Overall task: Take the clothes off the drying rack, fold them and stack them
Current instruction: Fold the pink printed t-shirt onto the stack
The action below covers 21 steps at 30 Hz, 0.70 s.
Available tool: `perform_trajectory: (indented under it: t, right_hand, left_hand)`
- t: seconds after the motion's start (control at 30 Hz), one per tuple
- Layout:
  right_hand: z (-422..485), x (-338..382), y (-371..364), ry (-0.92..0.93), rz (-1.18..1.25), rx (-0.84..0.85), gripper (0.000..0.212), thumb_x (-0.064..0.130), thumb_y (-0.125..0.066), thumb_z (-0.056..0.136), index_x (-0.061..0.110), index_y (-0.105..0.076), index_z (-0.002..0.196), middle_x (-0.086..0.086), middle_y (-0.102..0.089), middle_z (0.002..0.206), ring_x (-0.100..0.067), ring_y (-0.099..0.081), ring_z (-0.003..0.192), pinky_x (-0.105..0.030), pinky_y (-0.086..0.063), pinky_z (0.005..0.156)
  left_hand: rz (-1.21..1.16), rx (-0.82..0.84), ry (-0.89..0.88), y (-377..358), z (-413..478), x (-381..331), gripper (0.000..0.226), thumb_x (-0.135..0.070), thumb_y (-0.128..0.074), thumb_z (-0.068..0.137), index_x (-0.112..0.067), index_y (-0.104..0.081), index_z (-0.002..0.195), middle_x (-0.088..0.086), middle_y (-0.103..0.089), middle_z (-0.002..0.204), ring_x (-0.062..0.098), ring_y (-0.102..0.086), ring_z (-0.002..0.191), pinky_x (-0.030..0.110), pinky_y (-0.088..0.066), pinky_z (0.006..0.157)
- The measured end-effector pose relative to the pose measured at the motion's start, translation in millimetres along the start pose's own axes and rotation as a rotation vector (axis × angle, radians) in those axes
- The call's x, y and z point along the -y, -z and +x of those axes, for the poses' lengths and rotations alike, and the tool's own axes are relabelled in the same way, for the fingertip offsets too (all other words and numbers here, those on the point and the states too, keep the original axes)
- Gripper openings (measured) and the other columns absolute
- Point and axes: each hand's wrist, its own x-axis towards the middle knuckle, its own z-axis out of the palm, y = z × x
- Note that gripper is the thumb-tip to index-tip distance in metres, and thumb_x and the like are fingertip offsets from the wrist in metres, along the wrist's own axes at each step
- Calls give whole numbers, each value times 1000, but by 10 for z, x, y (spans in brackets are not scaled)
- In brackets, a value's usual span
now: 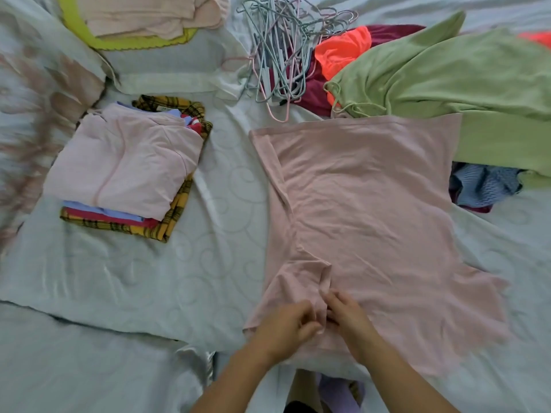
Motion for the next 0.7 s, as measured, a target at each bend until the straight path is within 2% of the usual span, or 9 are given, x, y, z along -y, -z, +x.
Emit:
perform_trajectory:
  t: [0.03, 0.17, 0.27, 0.37, 0.5, 0.57, 0.6, 0.67, 0.7]
  right_hand:
    - [21, 0, -17, 6, -71, -2, 37, 32, -65, 83, 4, -59, 107, -9, -68, 91, -23, -64, 83, -36, -53, 76]
    - [132, 5, -85, 8, -223, -104, 24, 24, -66, 85, 7, -58, 101, -4, -61, 86, -16, -56, 75, -25, -45, 63]
    - [196, -6, -137, -6, -212, -139, 12, 18, -66, 85, 11, -57, 87, -6, -60, 82, -15, -54, 69, -22, -44, 54]
    - [242, -54, -160, 2, -214, -191, 14, 10, -66, 83, 13, -57, 73, -3, -59, 68, -11, -51, 58, -19, -41, 47]
    - [314, -111, -131, -18, -271, -223, 17, 14, -68, 80, 16, -58, 66, 0, -59, 62, -12, -51, 57, -26, -43, 56]
    - [329, -98, -113, -9, -285, -229, 22, 15, -70, 79, 17, -56, 62, 6, -58, 55, -2, -50, 50, -21, -40, 53]
    - [328, -88, -106, -8, -272, -225, 23, 15, -71, 78, 17, -56, 61, 6, -57, 49, 0, -48, 46, -18, -38, 51]
    - [267, -68, -106, -21, -239, -204, 18, 12, -71, 78, 18, -62, 63, 9, -60, 49, 0, -51, 51, -19, -41, 54]
    - [208, -49, -107, -20, -225, -184, 13, 13, -71, 78, 20, -66, 68, 10, -65, 56, -5, -57, 59, -22, -46, 60]
  left_hand:
    - [-89, -73, 35, 89, 69, 107, 13, -28, -57, 87, -17, -53, 80, -1, -61, 76, 19, -58, 74, 36, -47, 73]
    - [-382, -340, 218, 617, 488, 300, 26, -9, -57, 89, -19, -48, 66, -2, -60, 63, -1, -53, 44, 22, -44, 50]
    - [-544, -468, 319, 1056, 1018, 269, 22, -9, -51, 91, -14, -49, 70, 1, -59, 66, -2, -53, 40, 14, -38, 40]
    - [-685, -566, 389, 1403, 1613, 286, 22, -15, -51, 93, -13, -48, 72, 3, -55, 68, 2, -54, 41, 15, -40, 38]
    - [-709, -672, 463, 1757, 2227, 329, 30, -25, -61, 88, -13, -49, 64, 6, -54, 65, 14, -51, 49, 22, -38, 42]
    - [-676, -698, 495, 1875, 2394, 368, 27, -18, -64, 85, -11, -50, 63, 11, -56, 67, 16, -54, 47, 18, -36, 38]
    - [-642, -703, 506, 1921, 2438, 371, 21, -13, -64, 82, -10, -52, 66, 14, -59, 73, 20, -57, 54, 19, -39, 41]
    - [-522, -770, 469, 1986, 2448, 307, 14, -9, -62, 78, -15, -52, 71, 12, -62, 81, 23, -59, 73, 29, -48, 61]
    - [-472, -825, 396, 2004, 2419, 211, 20, -8, -61, 78, -19, -48, 69, 4, -60, 78, 20, -57, 74, 30, -47, 69]
